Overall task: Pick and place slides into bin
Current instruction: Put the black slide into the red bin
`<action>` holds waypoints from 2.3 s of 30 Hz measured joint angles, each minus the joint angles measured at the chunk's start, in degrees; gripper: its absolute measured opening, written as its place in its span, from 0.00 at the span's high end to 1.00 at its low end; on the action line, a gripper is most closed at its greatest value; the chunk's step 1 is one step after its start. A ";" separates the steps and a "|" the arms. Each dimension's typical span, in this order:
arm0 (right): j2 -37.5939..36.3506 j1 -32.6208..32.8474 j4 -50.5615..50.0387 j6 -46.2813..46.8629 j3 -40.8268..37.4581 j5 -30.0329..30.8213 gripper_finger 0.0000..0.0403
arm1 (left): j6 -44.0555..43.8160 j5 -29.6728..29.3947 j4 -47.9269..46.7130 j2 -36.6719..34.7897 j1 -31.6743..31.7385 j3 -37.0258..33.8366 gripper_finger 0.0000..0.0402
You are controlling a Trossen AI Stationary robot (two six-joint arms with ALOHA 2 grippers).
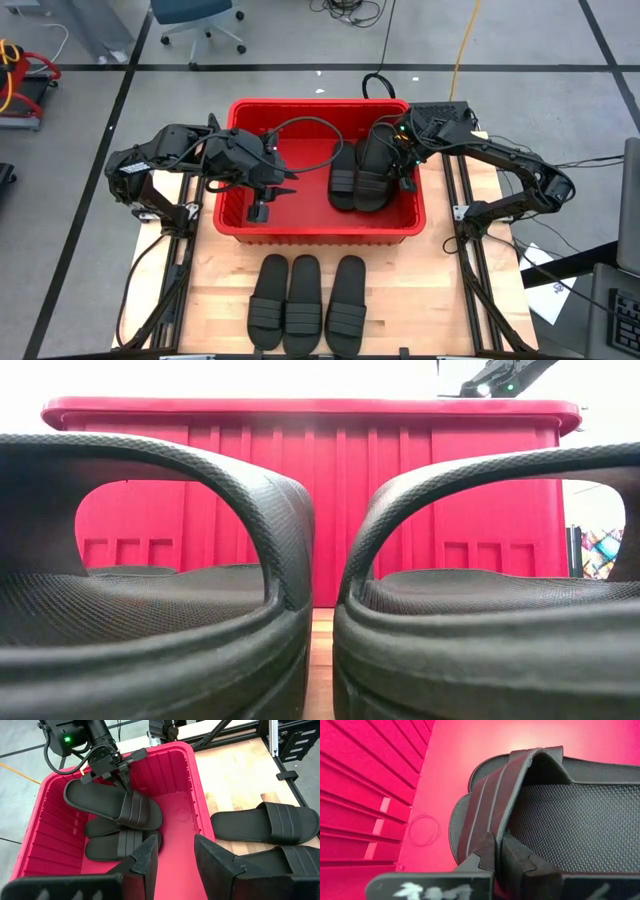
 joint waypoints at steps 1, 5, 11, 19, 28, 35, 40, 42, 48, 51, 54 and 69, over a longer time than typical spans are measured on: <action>0.00 0.00 -0.04 -0.36 0.00 0.08 1.00 | 0.00 0.00 0.01 0.00 -0.01 0.00 0.69; -0.03 -0.06 -0.78 -1.96 0.00 -1.69 1.00 | 0.00 0.00 0.02 0.00 -0.01 0.00 0.69; -1.89 -0.09 -3.30 -2.81 1.09 -4.65 1.00 | 0.00 0.00 0.02 0.00 0.00 0.00 0.69; -2.60 -0.09 -6.18 -5.01 1.88 -2.95 1.00 | 0.00 0.00 0.02 0.00 0.00 0.00 0.69; -1.30 -0.04 -5.15 -7.18 -0.96 -3.00 1.00 | 0.19 0.00 0.04 0.00 -0.02 0.00 0.69; -1.25 0.00 -5.27 -7.36 -1.27 1.61 0.96 | 0.09 0.00 0.04 0.00 -0.02 0.00 0.69; -1.25 0.00 -5.40 -7.66 -1.29 1.66 0.92 | -0.02 0.00 0.04 0.00 -0.02 0.00 0.69; -1.25 0.00 -5.11 -7.65 -1.31 1.45 0.93 | -0.02 0.00 0.04 0.00 -0.02 0.00 0.69; -1.25 -0.02 -3.91 -7.18 -1.33 1.50 0.99 | 0.15 0.00 0.04 0.00 0.00 0.00 0.69; -1.25 -0.02 -3.95 -7.17 -1.33 1.55 0.98 | 0.15 0.00 0.04 0.00 0.00 0.00 0.69; -1.25 -0.02 -3.95 -7.29 -1.33 1.55 0.99 | 0.11 0.00 0.04 0.00 -0.01 0.00 0.69; -1.25 -0.02 -3.14 -7.39 -1.33 1.58 0.98 | -0.02 0.00 0.04 0.00 -0.02 0.00 0.69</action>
